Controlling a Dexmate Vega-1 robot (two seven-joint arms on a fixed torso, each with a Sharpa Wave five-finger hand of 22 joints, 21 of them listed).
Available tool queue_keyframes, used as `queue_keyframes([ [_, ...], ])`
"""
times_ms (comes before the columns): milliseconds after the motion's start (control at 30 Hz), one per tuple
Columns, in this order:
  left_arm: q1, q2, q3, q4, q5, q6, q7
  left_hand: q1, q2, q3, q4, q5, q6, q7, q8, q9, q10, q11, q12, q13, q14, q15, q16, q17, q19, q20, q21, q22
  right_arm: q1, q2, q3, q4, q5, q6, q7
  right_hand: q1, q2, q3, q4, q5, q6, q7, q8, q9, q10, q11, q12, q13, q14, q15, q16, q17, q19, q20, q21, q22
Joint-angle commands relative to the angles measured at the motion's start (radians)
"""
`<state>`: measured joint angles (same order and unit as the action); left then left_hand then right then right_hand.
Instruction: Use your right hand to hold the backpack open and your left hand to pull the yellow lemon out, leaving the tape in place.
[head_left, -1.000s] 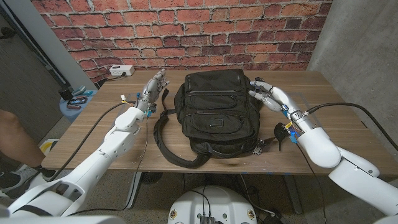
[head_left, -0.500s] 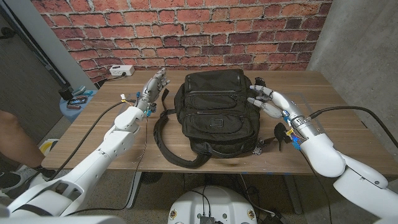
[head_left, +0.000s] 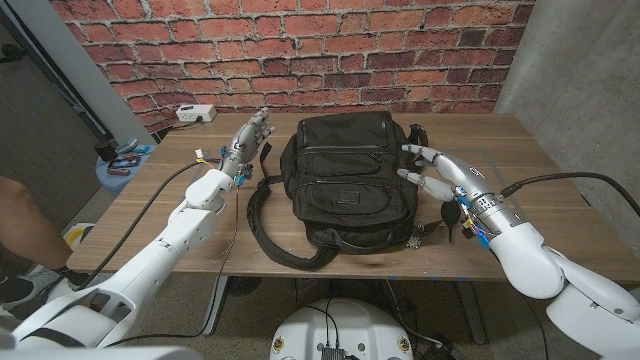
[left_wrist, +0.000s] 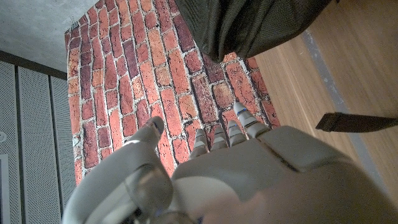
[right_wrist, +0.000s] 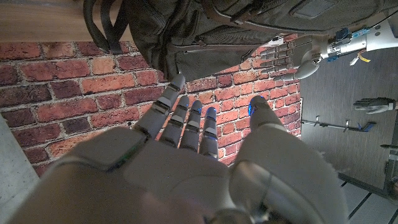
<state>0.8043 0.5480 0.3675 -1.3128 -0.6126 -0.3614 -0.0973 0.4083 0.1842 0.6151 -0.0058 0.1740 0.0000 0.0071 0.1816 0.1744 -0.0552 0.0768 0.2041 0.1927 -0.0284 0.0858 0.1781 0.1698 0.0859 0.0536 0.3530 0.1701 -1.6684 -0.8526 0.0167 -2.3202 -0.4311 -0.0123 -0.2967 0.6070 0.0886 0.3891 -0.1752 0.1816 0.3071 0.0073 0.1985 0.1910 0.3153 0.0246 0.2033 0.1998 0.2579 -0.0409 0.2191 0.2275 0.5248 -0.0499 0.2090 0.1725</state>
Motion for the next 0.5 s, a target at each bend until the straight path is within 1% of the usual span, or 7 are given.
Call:
queue_keyframes([
  [33, 0.014, -0.008, 0.002, -0.013, 0.008, -0.010, 0.017, 0.009, 0.000, 0.002, -0.005, 0.007, 0.005, 0.006, 0.006, 0.006, 0.008, 0.004, 0.010, 0.004, 0.003, 0.003, 0.007, 0.002, 0.010, 0.000, -0.003, 0.003, -0.086, 0.025, 0.058, -0.046, -0.119, -0.006, 0.033, 0.006, -0.003, -0.006, 0.000, -0.003, 0.001, 0.003, -0.001, 0.002, 0.005, 0.005, 0.000, 0.002, 0.008, -0.008, 0.000, 0.000, 0.008, -0.001, -0.002, -0.001],
  [333, 0.037, -0.007, 0.000, -0.032, 0.016, -0.018, 0.040, 0.010, 0.000, 0.002, -0.007, 0.007, 0.007, 0.006, 0.006, 0.006, 0.007, 0.004, 0.010, 0.004, 0.003, 0.004, 0.007, 0.002, 0.011, 0.001, -0.006, 0.003, -0.148, 0.065, 0.097, -0.076, -0.166, 0.010, 0.072, 0.008, -0.006, -0.009, 0.002, -0.005, 0.001, 0.003, 0.000, 0.003, 0.004, 0.007, 0.000, 0.003, 0.009, -0.010, 0.001, -0.001, 0.010, -0.001, -0.002, -0.001],
  [500, 0.045, -0.010, -0.002, -0.038, 0.019, -0.024, 0.049, 0.010, 0.001, 0.001, -0.008, 0.007, 0.007, 0.008, 0.005, 0.006, 0.008, 0.005, 0.010, 0.004, 0.003, 0.004, 0.007, 0.002, 0.012, 0.001, -0.007, 0.003, -0.171, 0.087, 0.102, -0.082, -0.203, 0.024, 0.080, 0.011, -0.006, -0.010, 0.004, -0.005, 0.000, 0.004, -0.001, 0.003, 0.002, 0.007, -0.001, 0.004, 0.008, -0.010, 0.001, -0.002, 0.009, -0.001, -0.003, -0.001],
])
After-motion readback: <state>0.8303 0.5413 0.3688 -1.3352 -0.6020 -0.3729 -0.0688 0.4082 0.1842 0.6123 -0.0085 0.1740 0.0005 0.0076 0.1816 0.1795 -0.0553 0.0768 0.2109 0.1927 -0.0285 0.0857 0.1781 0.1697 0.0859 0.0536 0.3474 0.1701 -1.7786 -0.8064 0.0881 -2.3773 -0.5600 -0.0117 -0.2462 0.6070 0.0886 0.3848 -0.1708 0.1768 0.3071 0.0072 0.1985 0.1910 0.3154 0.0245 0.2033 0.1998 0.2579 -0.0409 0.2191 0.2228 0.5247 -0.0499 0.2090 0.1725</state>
